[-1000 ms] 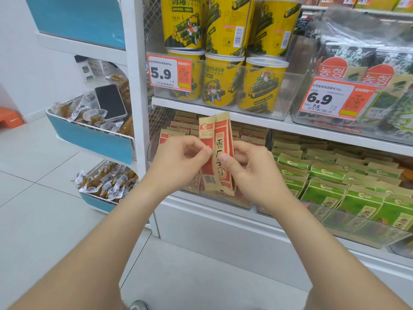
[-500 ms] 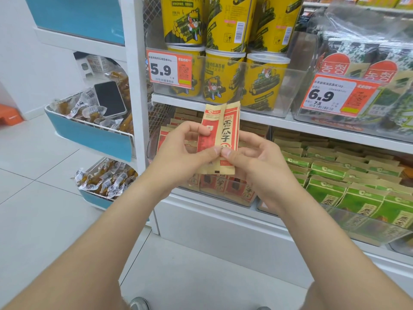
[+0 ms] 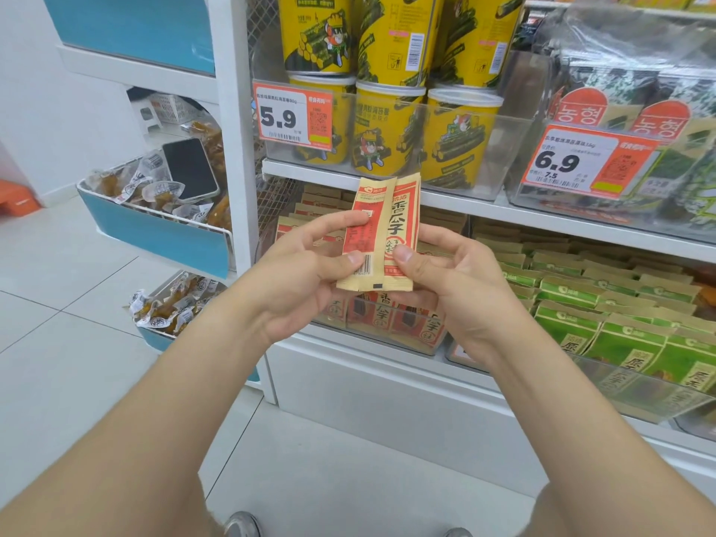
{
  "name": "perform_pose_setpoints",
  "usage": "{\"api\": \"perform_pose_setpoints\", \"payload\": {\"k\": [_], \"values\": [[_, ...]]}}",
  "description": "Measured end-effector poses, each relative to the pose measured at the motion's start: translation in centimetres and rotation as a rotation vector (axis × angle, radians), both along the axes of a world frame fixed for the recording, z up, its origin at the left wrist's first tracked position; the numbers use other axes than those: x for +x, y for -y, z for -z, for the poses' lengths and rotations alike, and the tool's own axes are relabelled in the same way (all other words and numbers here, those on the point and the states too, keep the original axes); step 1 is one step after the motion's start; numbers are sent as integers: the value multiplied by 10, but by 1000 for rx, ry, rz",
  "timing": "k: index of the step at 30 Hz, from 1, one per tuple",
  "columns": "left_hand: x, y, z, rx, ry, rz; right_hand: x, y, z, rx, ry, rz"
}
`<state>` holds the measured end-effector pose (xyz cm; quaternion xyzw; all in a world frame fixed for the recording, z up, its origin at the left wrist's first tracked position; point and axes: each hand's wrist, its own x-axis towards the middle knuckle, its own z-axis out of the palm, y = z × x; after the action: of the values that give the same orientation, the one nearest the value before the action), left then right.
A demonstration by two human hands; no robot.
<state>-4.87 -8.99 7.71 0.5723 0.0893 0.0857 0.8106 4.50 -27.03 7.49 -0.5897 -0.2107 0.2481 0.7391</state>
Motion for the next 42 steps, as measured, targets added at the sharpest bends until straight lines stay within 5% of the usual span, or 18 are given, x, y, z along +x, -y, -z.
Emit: {"api": "perform_pose_setpoints", "payload": {"k": [18, 24, 30, 42], "values": [[1, -3, 1, -240, 34, 94, -6, -5, -2, 191, -129, -18], [3, 3, 0, -15, -70, -28, -11, -7, 4, -237, 448, 90], [8, 13, 6, 62, -84, -122, -10, -8, 16, -432, 745, -81], [7, 18, 14, 311, -93, 55, 4, -6, 11, -120, 429, 206]]}}
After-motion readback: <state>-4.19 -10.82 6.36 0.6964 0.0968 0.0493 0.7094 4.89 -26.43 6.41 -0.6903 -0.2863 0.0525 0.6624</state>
